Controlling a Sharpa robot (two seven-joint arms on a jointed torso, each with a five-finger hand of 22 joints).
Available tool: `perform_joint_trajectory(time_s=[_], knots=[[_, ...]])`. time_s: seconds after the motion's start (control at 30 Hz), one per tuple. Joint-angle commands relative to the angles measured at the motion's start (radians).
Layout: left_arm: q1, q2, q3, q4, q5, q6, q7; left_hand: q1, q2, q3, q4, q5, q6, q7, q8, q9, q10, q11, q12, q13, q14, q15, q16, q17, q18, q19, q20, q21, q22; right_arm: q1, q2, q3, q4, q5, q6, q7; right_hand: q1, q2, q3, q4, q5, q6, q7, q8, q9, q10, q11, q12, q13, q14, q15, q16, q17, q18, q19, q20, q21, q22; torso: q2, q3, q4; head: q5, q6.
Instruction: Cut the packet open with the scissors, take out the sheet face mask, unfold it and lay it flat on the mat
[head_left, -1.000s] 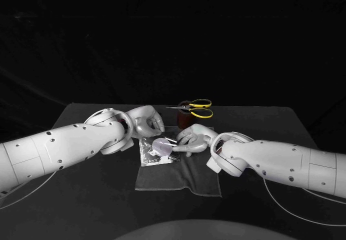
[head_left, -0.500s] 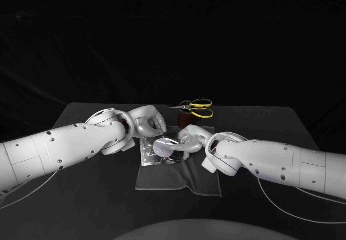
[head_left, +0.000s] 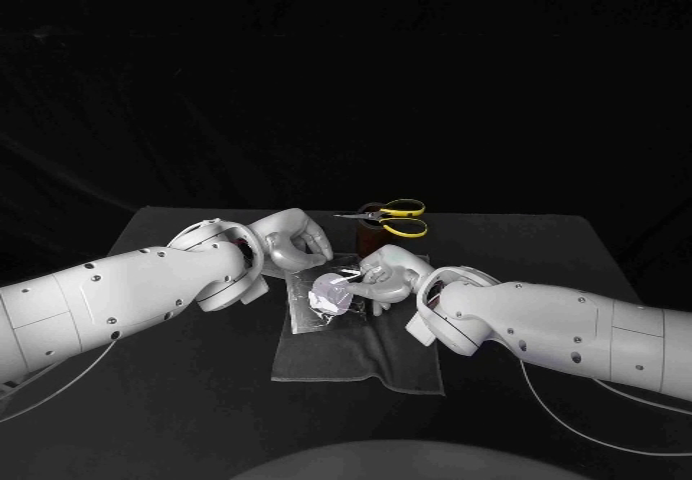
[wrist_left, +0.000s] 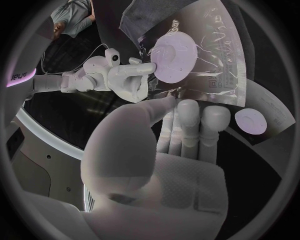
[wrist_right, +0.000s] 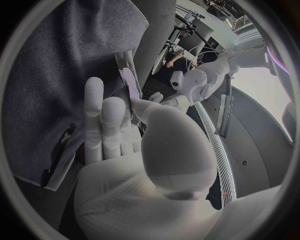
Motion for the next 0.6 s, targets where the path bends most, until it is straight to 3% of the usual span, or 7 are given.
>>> perform_joint_trajectory(time_s=[0.03, 0.2, 0.27, 0.3, 0.33, 0.37, 0.6], knots=[[0.001, -0.005, 0.001, 0.008, 0.033, 0.003, 0.032, -0.053, -0.050, -0.053, 0.030, -0.006, -0.052, 0.019, -0.036, -0.018, -0.060, 0.027, -0.038, -0.021, -0.065, 0.024, -0.053, -0.054, 0.041, -0.101, 0.021, -0.095, -0.153, 0.000, -0.014, 0.001, 0.021, 0.020, -0.035, 0.027, -0.011, 0.000, 0.018, -0.010, 0.007, 0.003, -0.002, 0.029, 0.035, 0.020, -0.011, -0.006, 0.001, 0.009, 0.000, 0.005, 0.002, 0.005, -0.003, -0.007, 0.006, 0.005, 0.000, -0.0004, -0.0003, -0.002, 0.002], [0.001, -0.012, 0.001, 0.025, 0.007, 0.044, 0.033, -0.074, -0.074, -0.232, 0.071, -0.004, -0.106, 0.031, -0.082, -0.045, -0.131, 0.046, -0.078, -0.053, -0.132, 0.048, -0.056, -0.062, 0.064, -0.187, 0.052, -0.209, -0.290, 0.004, -0.041, 0.004, 0.055, 0.007, -0.022, 0.001, -0.021, -0.004, 0.032, -0.017, 0.006, 0.002, -0.003, 0.035, 0.038, 0.025, -0.011, -0.013, 0.002, 0.010, -0.001, 0.005, 0.001, 0.004, -0.006, -0.007, 0.012, 0.012, -0.001, -0.0014, -0.0014, -0.004, 0.007], [0.001, -0.016, 0.001, 0.033, 0.004, 0.058, 0.034, 0.014, 0.020, -0.496, 0.133, -0.008, -0.108, 0.032, -0.101, -0.067, -0.146, 0.054, -0.080, -0.074, -0.169, 0.060, -0.029, -0.070, 0.068, -0.186, 0.062, -0.242, -0.308, 0.009, -0.053, 0.005, 0.070, -0.016, -0.004, -0.022, -0.023, -0.005, 0.037, -0.020, 0.006, 0.001, -0.003, 0.036, 0.039, 0.026, -0.012, -0.015, 0.002, 0.009, -0.001, 0.002, -0.003, 0.004, -0.007, -0.007, 0.014, 0.014, 0.000, -0.0011, -0.0010, -0.004, 0.008], [0.001, -0.019, 0.001, 0.037, 0.005, 0.064, 0.036, 0.020, 0.002, -0.587, 0.159, -0.001, -0.118, 0.034, -0.110, -0.074, -0.154, 0.055, -0.081, -0.080, -0.177, 0.061, -0.023, -0.074, 0.065, -0.186, 0.065, -0.247, -0.311, 0.012, -0.058, 0.005, 0.076, -0.029, 0.007, -0.034, -0.024, -0.005, 0.040, -0.022, 0.006, 0.000, -0.003, 0.037, 0.039, 0.026, -0.012, -0.016, 0.002, 0.008, -0.001, 0.002, -0.003, 0.004, -0.008, -0.008, 0.015, 0.016, 0.000, -0.0011, -0.0011, -0.004, 0.009], [0.001, -0.021, 0.001, 0.040, 0.006, 0.070, 0.038, 0.112, 0.050, -0.790, 0.239, -0.004, -0.117, 0.034, -0.119, -0.087, -0.164, 0.062, -0.079, -0.094, -0.200, 0.065, -0.005, -0.085, 0.064, -0.189, 0.072, -0.261, -0.317, 0.017, -0.064, 0.005, 0.082, -0.047, 0.021, -0.049, -0.024, -0.005, 0.042, -0.024, 0.006, 0.000, -0.003, 0.038, 0.040, 0.026, -0.011, -0.017, 0.002, 0.008, -0.001, 0.002, -0.003, 0.004, -0.009, -0.008, 0.016, 0.016, 0.000, -0.0007, -0.0011, -0.003, 0.008], [0.001, -0.023, 0.001, 0.043, 0.008, 0.074, 0.040, 0.145, 0.043, -0.824, 0.295, -0.003, -0.122, 0.034, -0.126, -0.093, -0.171, 0.063, -0.080, -0.101, -0.203, 0.066, 0.005, -0.092, 0.064, -0.187, 0.072, -0.263, -0.317, 0.020, -0.068, 0.006, 0.087, -0.063, 0.032, -0.061, -0.024, -0.005, 0.042, -0.024, 0.006, 0.000, -0.003, 0.038, 0.040, 0.026, -0.011, -0.017, 0.002, 0.008, -0.001, 0.002, -0.003, 0.004, -0.009, -0.008, 0.016, 0.016, -0.001, -0.0005, -0.0004, -0.004, 0.009], [0.001, -0.030, 0.001, 0.057, 0.019, 0.083, 0.050, 0.165, 0.012, -0.871, 0.297, -0.002, -0.150, 0.017, -0.149, -0.106, -0.222, 0.063, -0.101, -0.120, -0.239, 0.065, 0.012, -0.109, 0.064, -0.203, 0.073, -0.278, -0.321, 0.052, -0.096, 0.006, 0.123, -0.237, 0.116, -0.132, -0.029, -0.008, 0.052, -0.032, 0.006, 0.000, -0.003, 0.042, 0.042, 0.030, -0.012, -0.022, 0.003, 0.010, -0.001, 0.005, 0.001, 0.004, -0.011, -0.008, 0.021, 0.022, -0.001, 0.0000, -0.0001, -0.005, 0.013]])
